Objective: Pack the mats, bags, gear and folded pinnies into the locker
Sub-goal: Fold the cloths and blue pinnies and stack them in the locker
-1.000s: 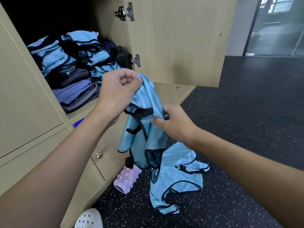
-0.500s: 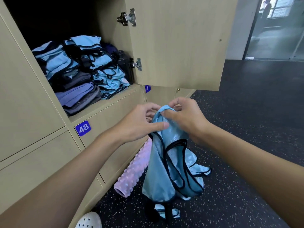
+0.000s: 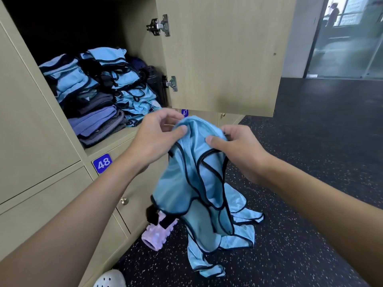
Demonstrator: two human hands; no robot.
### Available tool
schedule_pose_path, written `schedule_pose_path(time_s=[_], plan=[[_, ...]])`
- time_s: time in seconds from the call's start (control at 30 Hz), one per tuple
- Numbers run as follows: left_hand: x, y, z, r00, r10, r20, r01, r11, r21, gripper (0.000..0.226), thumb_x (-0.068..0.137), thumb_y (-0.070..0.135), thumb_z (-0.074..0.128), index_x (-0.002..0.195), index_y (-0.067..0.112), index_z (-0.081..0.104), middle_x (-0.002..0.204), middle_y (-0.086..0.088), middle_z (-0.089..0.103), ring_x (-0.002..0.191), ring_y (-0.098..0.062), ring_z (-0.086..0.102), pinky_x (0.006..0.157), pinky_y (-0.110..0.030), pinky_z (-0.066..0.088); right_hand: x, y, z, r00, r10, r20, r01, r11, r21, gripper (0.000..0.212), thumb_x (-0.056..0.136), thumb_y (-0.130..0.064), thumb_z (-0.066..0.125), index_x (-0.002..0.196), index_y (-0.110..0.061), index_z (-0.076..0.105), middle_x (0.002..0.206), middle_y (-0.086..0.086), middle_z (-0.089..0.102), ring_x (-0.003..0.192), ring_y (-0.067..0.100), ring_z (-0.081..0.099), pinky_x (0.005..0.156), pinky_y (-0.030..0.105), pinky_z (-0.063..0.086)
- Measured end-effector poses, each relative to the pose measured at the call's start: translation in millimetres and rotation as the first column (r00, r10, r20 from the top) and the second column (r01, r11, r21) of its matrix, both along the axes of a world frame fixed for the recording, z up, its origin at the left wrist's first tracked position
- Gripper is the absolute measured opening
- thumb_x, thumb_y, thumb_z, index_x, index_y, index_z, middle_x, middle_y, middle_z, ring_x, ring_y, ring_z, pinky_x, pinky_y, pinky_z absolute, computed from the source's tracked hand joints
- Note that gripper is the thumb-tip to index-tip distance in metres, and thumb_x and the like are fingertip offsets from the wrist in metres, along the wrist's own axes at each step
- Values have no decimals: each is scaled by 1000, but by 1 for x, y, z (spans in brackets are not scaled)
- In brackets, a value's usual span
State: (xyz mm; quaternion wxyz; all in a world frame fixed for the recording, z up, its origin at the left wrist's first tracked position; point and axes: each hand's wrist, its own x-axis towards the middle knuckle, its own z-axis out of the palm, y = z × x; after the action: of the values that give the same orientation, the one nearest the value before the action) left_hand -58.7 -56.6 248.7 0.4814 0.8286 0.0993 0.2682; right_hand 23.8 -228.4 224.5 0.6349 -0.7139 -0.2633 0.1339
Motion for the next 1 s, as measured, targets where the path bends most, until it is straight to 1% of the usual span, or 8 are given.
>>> schedule_pose_path(time_s=[0.17, 0.33, 0.47, 0.53, 0.63, 0.77, 0.87, 1.0], plan=[[-10, -17, -7, 953, -239, -184, 263, 958, 117, 49, 74, 44, 84, 117, 31, 65, 115, 12, 68, 107, 0, 63, 93, -21, 51, 6, -1, 5, 991, -60, -119, 76, 989, 127, 10, 92, -10, 66, 89, -1, 67, 79, 14, 68, 65, 21, 62, 57, 29, 49], [-7, -35, -18, 958, -229, -172, 231, 973, -9, 47, 79, 17, 83, 117, 26, 56, 88, -10, 73, 69, -16, 61, 69, -30, 50, 8, -2, 7, 978, -50, -202, 88, 979, 185, 10, 92, -8, 66, 83, -5, 64, 76, 12, 66, 62, 22, 62, 57, 30, 51], [-1, -40, -16, 991, -112, -75, 110, 993, -31, 20, 81, 3, 77, 96, 12, 67, 62, 6, 68, 56, -8, 58, 57, -20, 47, 7, -4, 9, 977, -45, -210, 87, 976, 198, 5, 93, -10, 65, 96, -7, 63, 86, 12, 69, 68, 20, 67, 63, 33, 58], [-1, -40, -12, 997, -69, -36, 66, 994, -86, 15, 82, 5, 76, 94, 11, 69, 71, -2, 74, 64, -15, 67, 63, -29, 55, 9, -6, 8, 986, -116, -117, 128, 986, 103, 22, 93, -21, 66, 111, -13, 57, 99, 10, 67, 78, 17, 65, 75, 33, 58], [1, -38, -7, 1000, 21, 11, -19, 992, -127, 15, 82, 7, 76, 93, 12, 68, 78, -8, 76, 69, -19, 72, 66, -31, 57, 1, -10, 9, 971, -181, 158, 183, 983, 3, 38, 89, -38, 68, 115, -19, 48, 86, -1, 52, 66, 5, 46, 57, 16, 43], [1, -34, -1, 990, 134, 40, -125, 978, -166, 16, 82, 4, 75, 91, 15, 66, 78, -8, 75, 65, -19, 71, 63, -32, 57, -12, -14, 7, 971, 91, 221, -50, 981, -185, 66, 71, -49, 81, 120, -27, 43, 85, -5, 60, 66, 1, 57, 61, 21, 51], [0, -31, 2, 983, 174, 54, -160, 967, -199, 17, 82, 5, 75, 94, 11, 65, 80, -11, 76, 73, -28, 74, 65, -37, 60, -19, -13, 1, 941, 224, 253, -117, 918, -379, 84, 70, -34, 86, 134, -31, 32, 93, -7, 65, 81, 6, 66, 68, 24, 55], [-2, -24, 4, 980, 190, 60, -174, 963, -206, 16, 84, 7, 74, 96, 11, 64, 83, -9, 75, 72, -25, 73, 65, -32, 59, -21, -9, 2, 946, 108, 306, -14, 956, -292, 57, 85, -11, 70, 132, -22, 39, 88, 2, 71, 70, 11, 64, 59, 16, 47]])
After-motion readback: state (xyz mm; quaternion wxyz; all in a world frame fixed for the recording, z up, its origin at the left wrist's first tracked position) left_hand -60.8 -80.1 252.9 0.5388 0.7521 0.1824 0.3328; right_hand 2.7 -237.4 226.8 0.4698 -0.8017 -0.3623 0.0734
